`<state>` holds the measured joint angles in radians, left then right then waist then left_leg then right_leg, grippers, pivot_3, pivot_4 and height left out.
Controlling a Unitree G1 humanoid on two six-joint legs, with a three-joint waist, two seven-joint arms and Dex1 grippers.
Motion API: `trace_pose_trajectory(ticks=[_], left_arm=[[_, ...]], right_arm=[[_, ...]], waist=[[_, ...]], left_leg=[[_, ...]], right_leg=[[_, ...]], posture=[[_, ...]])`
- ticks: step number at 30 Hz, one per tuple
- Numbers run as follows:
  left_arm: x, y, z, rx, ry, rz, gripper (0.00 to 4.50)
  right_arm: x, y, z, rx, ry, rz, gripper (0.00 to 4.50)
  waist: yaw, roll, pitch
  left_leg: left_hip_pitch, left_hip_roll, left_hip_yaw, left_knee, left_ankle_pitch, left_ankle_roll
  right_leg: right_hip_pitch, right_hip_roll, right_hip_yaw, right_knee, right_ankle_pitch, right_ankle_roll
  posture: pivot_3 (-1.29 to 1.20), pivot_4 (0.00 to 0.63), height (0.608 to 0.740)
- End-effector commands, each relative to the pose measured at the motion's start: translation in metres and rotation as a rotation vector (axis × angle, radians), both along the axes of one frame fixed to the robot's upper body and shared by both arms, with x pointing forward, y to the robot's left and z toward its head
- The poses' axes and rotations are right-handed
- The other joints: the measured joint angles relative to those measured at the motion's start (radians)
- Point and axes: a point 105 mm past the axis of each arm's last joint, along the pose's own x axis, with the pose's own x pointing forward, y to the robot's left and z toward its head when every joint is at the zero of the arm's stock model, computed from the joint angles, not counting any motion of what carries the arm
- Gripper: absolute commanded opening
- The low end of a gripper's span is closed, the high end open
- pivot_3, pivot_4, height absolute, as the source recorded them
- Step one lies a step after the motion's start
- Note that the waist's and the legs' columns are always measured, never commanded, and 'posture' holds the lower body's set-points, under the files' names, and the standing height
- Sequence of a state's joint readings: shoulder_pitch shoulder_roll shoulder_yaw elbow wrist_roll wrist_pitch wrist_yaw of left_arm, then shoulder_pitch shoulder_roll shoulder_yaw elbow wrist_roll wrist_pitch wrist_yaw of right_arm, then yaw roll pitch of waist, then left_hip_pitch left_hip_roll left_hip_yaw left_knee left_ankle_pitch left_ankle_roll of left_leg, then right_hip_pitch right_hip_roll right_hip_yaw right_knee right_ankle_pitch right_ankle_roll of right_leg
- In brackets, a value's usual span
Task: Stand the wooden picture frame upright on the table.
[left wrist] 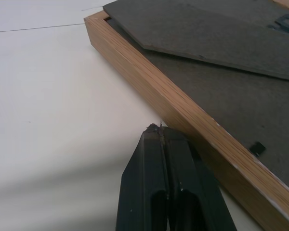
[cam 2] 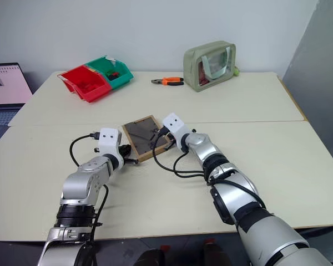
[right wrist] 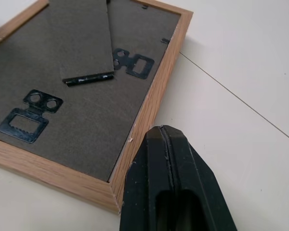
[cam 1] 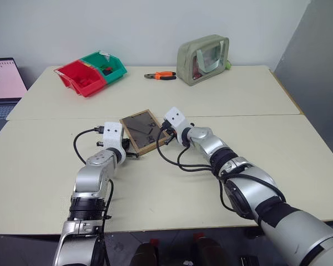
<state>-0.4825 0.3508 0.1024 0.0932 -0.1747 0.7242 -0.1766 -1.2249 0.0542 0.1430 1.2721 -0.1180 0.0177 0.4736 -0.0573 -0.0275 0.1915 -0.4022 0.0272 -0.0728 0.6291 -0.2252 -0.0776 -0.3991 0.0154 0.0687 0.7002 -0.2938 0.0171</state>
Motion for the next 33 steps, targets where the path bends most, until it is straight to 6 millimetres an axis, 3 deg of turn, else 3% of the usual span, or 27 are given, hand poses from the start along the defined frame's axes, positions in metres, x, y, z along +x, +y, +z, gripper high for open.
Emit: trace_pose_trajectory(ticks=[1,7,10,13,17,19,23,28,33], left_arm=[[-0.007,-0.025,-0.001,0.023,0.013,-0.118,0.01],[-0.014,-0.043,-0.002,0.029,0.039,-0.195,0.01],[-0.021,-0.046,-0.004,0.054,0.061,-0.232,0.01],[-0.025,-0.037,-0.001,0.075,0.066,-0.224,0.01],[-0.019,-0.001,0.010,0.132,0.060,-0.160,0.01],[-0.012,0.012,0.012,0.139,0.058,-0.129,0.01],[0.003,0.019,0.014,0.139,0.029,-0.101,0.01],[0.016,0.003,0.009,0.123,0.015,-0.131,0.01],[0.012,-0.017,0.008,0.104,0.015,-0.195,0.01]], right_arm=[[-0.014,0.021,0.009,0.037,-0.026,0.130,0.00],[-0.034,0.021,-0.009,0.041,0.041,0.216,0.00],[-0.037,0.011,-0.012,0.045,0.048,0.186,0.00],[-0.036,0.002,-0.011,0.035,0.037,0.145,0.00],[-0.018,-0.014,-0.001,0.035,-0.011,0.024,0.00],[-0.014,-0.013,0.001,0.037,-0.017,0.005,0.00],[-0.013,-0.003,0.001,0.041,-0.016,0.003,0.00],[-0.013,0.007,-0.002,0.039,-0.017,0.010,0.00],[-0.015,0.011,0.001,0.054,-0.014,0.037,0.00]], waist=[[0.000,0.000,0.000],[0.000,0.000,-0.001],[0.000,0.000,-0.002],[0.001,0.000,-0.002],[0.000,0.000,-0.001],[0.000,0.000,-0.001],[0.000,0.000,-0.001],[0.000,0.000,-0.001],[0.003,0.000,-0.001]], left_leg=[[0.000,0.000,0.000,0.000,0.000,0.000],[0.001,0.000,0.000,0.000,0.000,0.000],[0.001,0.000,-0.001,0.000,0.000,0.000],[0.002,0.000,-0.002,0.000,0.000,0.000],[0.002,-0.001,-0.002,0.000,0.000,0.000],[0.002,-0.001,-0.002,0.000,0.000,0.000],[0.002,-0.001,-0.002,0.000,0.000,-0.001],[0.002,-0.001,-0.002,0.000,0.000,-0.001],[0.002,-0.001,-0.003,0.000,0.001,-0.001]], right_leg=[[0.000,0.000,0.000,0.000,0.000,0.000],[0.001,0.000,0.000,0.000,0.000,0.000],[0.002,0.000,-0.001,-0.001,0.000,0.000],[0.003,0.000,-0.001,-0.001,0.000,0.000],[0.003,0.000,-0.001,-0.001,0.000,0.000],[0.003,0.001,-0.002,-0.001,0.000,0.000],[0.003,0.001,-0.002,-0.001,0.000,0.000],[0.003,0.001,-0.002,-0.002,0.000,0.000],[0.004,0.000,-0.003,-0.001,0.000,0.000]], posture=[[0.00,0.150,0.740],[0.00,0.150,0.740],[0.00,0.150,0.740],[0.00,0.150,0.740],[0.00,0.150,0.740],[0.00,0.150,0.740],[0.00,0.150,0.740],[0.00,0.150,0.740],[0.00,0.150,0.740]])
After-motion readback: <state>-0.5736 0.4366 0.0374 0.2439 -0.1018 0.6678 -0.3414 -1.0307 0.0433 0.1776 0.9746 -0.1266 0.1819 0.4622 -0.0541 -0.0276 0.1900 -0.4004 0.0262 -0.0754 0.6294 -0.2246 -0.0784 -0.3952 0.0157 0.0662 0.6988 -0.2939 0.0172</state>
